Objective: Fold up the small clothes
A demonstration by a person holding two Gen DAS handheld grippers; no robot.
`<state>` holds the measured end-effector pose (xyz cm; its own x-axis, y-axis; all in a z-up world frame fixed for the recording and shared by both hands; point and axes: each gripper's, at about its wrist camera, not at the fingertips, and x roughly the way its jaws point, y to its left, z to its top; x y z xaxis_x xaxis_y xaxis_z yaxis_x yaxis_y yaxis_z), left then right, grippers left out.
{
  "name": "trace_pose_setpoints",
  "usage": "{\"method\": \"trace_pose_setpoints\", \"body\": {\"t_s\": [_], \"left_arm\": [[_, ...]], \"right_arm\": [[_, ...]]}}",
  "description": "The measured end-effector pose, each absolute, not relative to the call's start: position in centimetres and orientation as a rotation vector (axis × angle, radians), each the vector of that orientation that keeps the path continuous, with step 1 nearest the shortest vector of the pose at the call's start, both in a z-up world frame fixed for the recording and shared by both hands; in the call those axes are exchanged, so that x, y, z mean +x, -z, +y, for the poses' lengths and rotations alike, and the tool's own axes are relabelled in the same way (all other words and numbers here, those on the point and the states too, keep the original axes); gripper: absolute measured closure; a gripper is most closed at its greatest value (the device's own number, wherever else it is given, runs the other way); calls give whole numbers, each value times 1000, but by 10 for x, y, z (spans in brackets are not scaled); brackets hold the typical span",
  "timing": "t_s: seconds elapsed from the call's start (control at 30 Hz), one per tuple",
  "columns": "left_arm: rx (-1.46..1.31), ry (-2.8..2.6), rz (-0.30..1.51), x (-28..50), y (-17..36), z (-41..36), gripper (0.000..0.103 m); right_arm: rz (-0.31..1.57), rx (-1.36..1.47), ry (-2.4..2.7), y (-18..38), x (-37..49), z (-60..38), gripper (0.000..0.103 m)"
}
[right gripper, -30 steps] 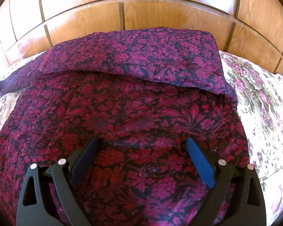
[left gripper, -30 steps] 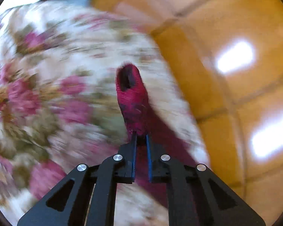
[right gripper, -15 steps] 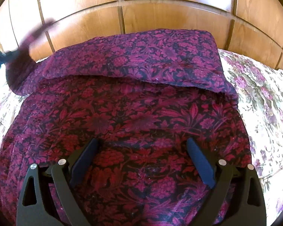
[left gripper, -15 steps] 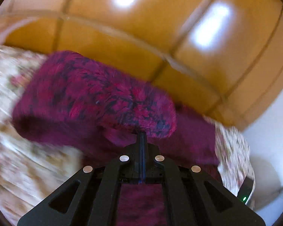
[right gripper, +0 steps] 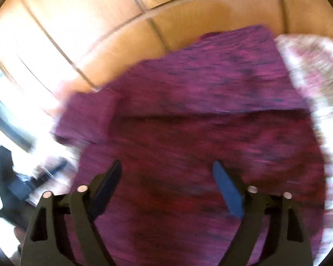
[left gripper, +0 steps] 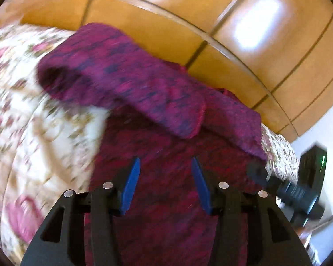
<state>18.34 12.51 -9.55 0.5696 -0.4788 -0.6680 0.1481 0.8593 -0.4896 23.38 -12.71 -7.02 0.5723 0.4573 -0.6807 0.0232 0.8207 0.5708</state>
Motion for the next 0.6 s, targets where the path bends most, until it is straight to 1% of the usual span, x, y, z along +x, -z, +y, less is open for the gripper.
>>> {"method": "trace_pose_setpoints", "body": {"t_s": [0.1,0.23,0.27,0.3,0.33,0.37,0.4,0.53,0.6], "left_arm": [[-428,353,913,172,106,137,56],[-410,340,917,161,112,140,56],[-397,337,915,161,113,138,56],[-386,334,917,161,113,137,56],[-378,334,917,160,114,137,56],[-373,334,915,161,113,137,56],[-368,333,914,161,113,137,56],[-357,333,921,160,120,138,56],[-344,329,917,161,120,135,56]], "right_arm": [[991,657,-373,78,271,-97,31],[1077,645,-366,98,322,-53,39],[1081,636,-348,99,329,-48,50],[1090,623,-338,98,335,-43,74],[1103,599,-327,91,340,-39,81],[1075,586,-329,80,338,-39,89],[1024,570,-344,62,336,-41,92],[785,451,-341,-26,302,-75,93],[717,409,-302,-53,288,-98,94]]}}
